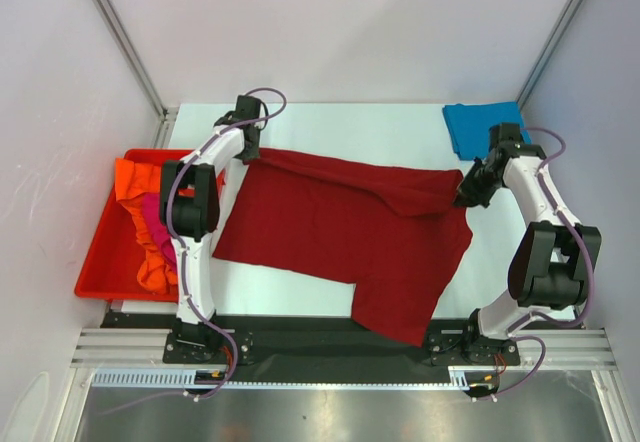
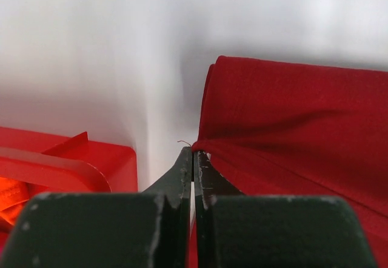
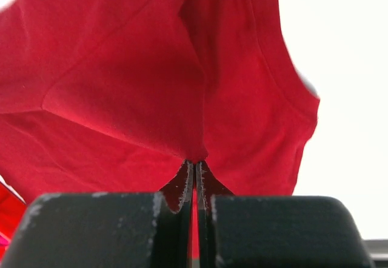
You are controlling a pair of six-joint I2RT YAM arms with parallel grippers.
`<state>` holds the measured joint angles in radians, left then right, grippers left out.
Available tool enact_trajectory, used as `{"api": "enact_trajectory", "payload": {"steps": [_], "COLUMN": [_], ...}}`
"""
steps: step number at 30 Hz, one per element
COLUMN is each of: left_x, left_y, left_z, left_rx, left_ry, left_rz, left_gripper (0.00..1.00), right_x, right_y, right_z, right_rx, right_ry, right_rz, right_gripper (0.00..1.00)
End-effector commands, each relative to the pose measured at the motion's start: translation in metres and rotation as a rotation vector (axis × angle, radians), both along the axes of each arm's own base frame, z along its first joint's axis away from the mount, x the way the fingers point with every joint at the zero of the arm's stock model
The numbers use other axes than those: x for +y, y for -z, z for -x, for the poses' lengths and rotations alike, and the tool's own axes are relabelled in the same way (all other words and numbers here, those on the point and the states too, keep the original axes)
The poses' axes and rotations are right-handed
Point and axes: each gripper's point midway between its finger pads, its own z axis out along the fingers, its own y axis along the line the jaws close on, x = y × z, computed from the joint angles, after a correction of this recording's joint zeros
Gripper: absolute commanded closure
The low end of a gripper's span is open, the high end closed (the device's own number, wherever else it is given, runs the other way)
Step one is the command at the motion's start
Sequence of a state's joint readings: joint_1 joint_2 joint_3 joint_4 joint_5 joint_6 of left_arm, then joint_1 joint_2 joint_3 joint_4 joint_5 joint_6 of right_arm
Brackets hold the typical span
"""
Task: Fold and stack the t-shirts
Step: Fold the tshirt
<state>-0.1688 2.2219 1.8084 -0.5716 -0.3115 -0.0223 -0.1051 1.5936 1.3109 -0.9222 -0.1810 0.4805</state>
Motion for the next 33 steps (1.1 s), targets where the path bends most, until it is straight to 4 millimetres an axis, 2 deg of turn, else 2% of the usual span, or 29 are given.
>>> {"api": "enact_trajectory", "payload": {"steps": [1,6,11,19,23,28,33], "left_x": [0.011,0.009,0.003,0.001,-0.002,-0.004,-0.004], "left_y": [-0.032,-0.025,-0.022,-0.012,-0.007,0.002,-0.001], "left_z": [0.005,0.006,0.006,0.013,0.019,0.025,0.028], "left_rx": [-0.033,-0.015,-0.007,0.032,0.058,0.089,0.08], "left_ry": [-0.016,-0.005,0.004,-0.007,-0.005,-0.004,-0.009], "left_rz": [-0.039,-0.029,-0.022,-0.032,-0.026,-0.038,-0.039], "left_gripper": [1.0,1.0,1.0,1.0,1.0,1.0,1.0], "right_x": [0.007,0.009,0.009,0.008,-0.001,-0.01,-0.024], "right_y": [-0.005,0.003,-0.008,0.02,0.03,0.026,0.003], "right_z": [0.015,0.015,0.006,0.019,0.025,0.024,0.014], "right_rx": [-0.005,0.005,-0.018,0.031,0.051,0.043,-0.004], "right_ry": [0.022,0.046,0.056,0.066,0.054,0.036,0.008], "right_rz": [-0.051,-0.092,-0.11,-0.101,-0.041,0.014,0.09], "right_gripper": [1.0,1.0,0.97,0.96,0.98,1.0,1.0]}}
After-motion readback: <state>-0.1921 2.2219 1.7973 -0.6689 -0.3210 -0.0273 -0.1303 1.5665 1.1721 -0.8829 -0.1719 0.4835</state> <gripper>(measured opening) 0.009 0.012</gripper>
